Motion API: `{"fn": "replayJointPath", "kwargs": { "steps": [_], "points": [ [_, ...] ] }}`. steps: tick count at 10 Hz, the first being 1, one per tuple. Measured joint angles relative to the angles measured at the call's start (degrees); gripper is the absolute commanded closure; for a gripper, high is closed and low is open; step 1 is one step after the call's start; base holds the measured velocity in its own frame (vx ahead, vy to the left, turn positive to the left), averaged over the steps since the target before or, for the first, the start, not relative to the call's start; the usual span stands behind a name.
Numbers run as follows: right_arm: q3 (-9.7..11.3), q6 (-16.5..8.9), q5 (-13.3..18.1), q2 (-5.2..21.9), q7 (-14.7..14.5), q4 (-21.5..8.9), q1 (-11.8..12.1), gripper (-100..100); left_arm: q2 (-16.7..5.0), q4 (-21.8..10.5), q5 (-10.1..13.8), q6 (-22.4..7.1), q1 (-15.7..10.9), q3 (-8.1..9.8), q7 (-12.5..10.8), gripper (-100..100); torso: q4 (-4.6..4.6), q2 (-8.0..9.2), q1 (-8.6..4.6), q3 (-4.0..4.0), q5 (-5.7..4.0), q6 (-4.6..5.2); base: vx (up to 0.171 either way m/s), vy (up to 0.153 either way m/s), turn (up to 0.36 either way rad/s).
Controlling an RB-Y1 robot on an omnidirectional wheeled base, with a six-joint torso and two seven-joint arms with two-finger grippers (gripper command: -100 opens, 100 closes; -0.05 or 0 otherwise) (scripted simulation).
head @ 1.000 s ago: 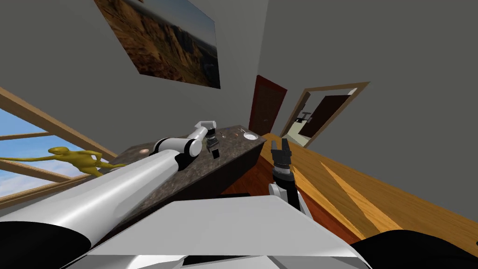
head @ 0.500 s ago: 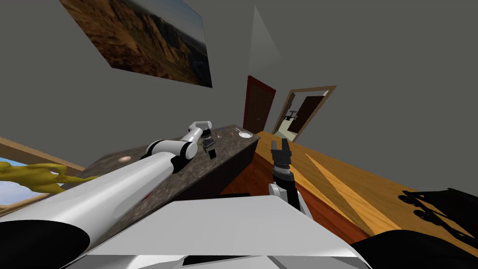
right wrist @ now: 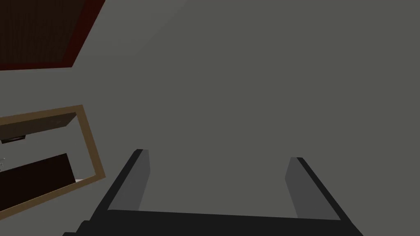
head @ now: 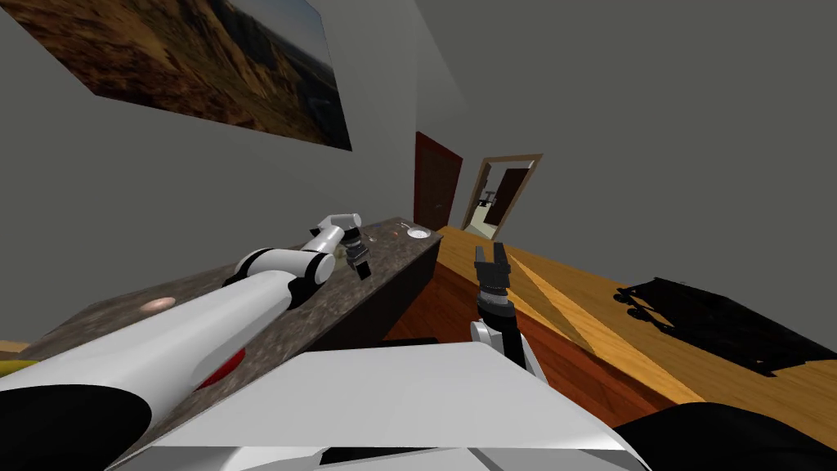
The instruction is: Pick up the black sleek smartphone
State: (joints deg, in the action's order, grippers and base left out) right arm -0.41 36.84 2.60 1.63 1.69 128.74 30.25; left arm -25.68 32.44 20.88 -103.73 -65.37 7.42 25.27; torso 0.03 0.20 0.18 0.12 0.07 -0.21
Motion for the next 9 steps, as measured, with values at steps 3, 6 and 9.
{"fn": "replayJointPath", "kwargs": {
  "steps": [3, 6, 9],
  "points": [
    [0.0, 0.0, 0.0, 0.0, 0.0, 0.0, 0.0, 0, -4.5, -2.2, 4.7, 1.8, 0.7, -3.59, -2.3, -100, -0.01, 0.01, -0.02, 0.0, -0.01, 0.07, -0.07, 0.037, -0.259],
    [0.0, 0.0, 0.0, 0.0, 0.0, 0.0, 0.0, 0, -7.6, 0.5, 9.3, 1.7, 3.7, -6.34, -5.5, -100, -0.01, -0.03, 0.01, -0.02, 0.0, -0.01, -0.076, 0.028, -0.308],
    [0.0, 0.0, 0.0, 0.0, 0.0, 0.0, 0.0, 0, -10.6, 0.7, 13.2, 2.2, 5.3, -8.61, -7.4, -100, -0.02, -0.13, 0.0, -0.07, 0.0, -0.05, -0.038, 0.016, -0.052]
  ]
}}
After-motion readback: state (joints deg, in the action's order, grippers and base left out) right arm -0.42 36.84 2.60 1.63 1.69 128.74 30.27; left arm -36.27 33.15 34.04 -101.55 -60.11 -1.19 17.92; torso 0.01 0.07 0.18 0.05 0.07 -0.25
